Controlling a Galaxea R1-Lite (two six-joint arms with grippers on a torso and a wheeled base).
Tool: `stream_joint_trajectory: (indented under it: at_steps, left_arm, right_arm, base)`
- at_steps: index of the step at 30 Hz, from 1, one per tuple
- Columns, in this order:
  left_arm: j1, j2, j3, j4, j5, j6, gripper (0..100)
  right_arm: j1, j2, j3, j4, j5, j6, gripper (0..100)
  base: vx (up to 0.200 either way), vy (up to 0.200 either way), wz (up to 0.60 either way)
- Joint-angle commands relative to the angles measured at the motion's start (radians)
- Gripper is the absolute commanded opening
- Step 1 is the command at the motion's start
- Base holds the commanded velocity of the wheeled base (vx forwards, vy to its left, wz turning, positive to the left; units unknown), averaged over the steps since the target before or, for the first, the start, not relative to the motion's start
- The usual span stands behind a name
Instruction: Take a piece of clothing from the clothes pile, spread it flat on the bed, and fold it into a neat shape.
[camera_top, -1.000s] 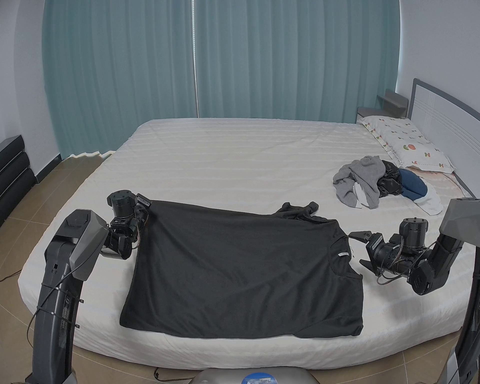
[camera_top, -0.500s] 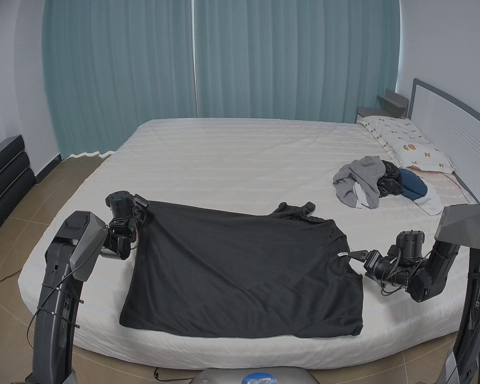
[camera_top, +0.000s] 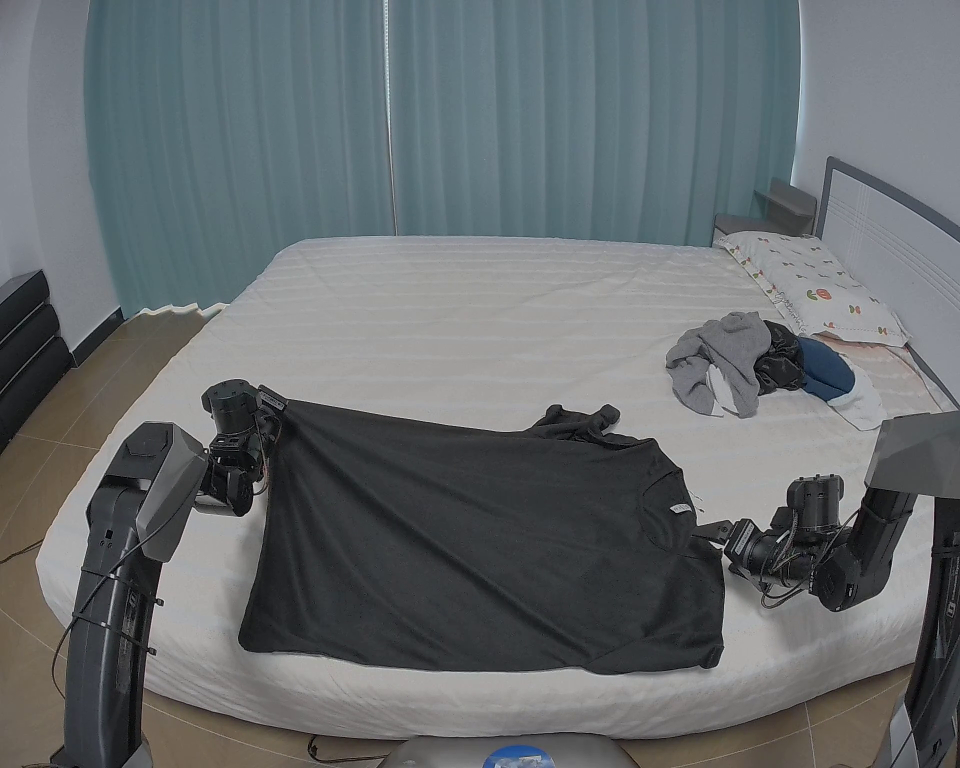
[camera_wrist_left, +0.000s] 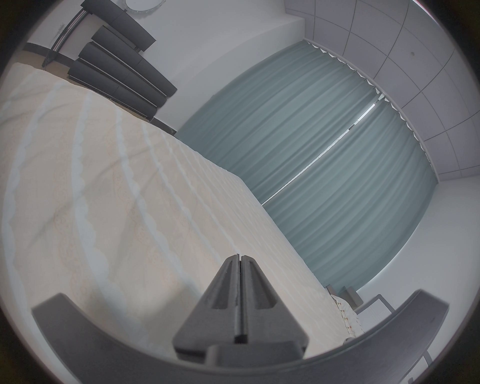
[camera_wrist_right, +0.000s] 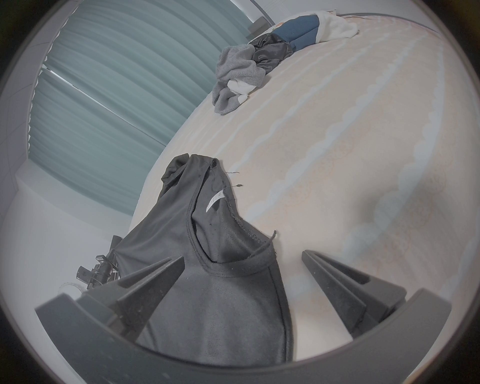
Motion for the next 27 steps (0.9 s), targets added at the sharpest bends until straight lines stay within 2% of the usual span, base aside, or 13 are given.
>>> stream_joint_trajectory:
  at_steps: [1,10,15,22,23,27]
  left_arm:
    - [0.005,0.001,-0.004,0.000,0.000,-0.001,0]
    - [0.025,0.003,-0.016,0.004,-0.001,-0.001,0]
    - [0.033,0.003,-0.021,0.009,-0.007,-0.002,0]
    - [0.024,-0.005,-0.013,0.038,-0.009,-0.002,0]
    - [0.022,-0.008,-0.007,0.038,-0.010,-0.002,100]
    - [0.015,-0.009,0.013,0.037,-0.012,-0.002,100]
  right_arm:
    - [-0.002,-0.013,0.011,0.000,0.002,0.000,100]
    - [0.004,-0.039,0.040,-0.001,0.017,-0.023,100]
    - [0.006,-0.072,0.063,0.000,0.059,-0.021,100]
    - [0.007,-0.072,0.066,0.000,0.060,-0.021,100]
    - [0.007,-0.072,0.065,-0.001,0.060,-0.021,100]
    - [0.007,-0.073,0.066,0.000,0.060,-0.021,100]
  base:
    - [0.000,0.000,0.00]
    - [0.000,0.000,0.00]
    - [0.000,0.000,0.00]
    - [0.000,0.000,0.00]
    - [0.000,0.000,0.00]
    - [0.000,0.000,0.00]
